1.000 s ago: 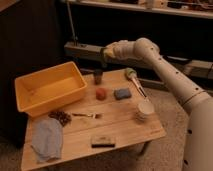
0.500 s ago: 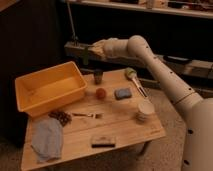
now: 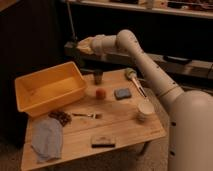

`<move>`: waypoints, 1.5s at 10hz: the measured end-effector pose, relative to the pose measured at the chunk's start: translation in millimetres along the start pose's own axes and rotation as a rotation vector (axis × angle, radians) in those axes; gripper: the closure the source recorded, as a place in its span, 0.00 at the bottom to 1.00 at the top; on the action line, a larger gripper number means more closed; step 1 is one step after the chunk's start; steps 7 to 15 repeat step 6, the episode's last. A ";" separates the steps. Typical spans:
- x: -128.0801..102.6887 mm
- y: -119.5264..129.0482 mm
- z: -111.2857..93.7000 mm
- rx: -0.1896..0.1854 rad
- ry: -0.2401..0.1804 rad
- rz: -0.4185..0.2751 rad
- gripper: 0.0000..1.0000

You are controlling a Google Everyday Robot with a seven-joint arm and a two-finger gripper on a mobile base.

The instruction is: Place pepper in tray

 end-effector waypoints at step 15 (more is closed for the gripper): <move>-26.9 15.2 9.2 -0.065 -0.073 -0.040 0.98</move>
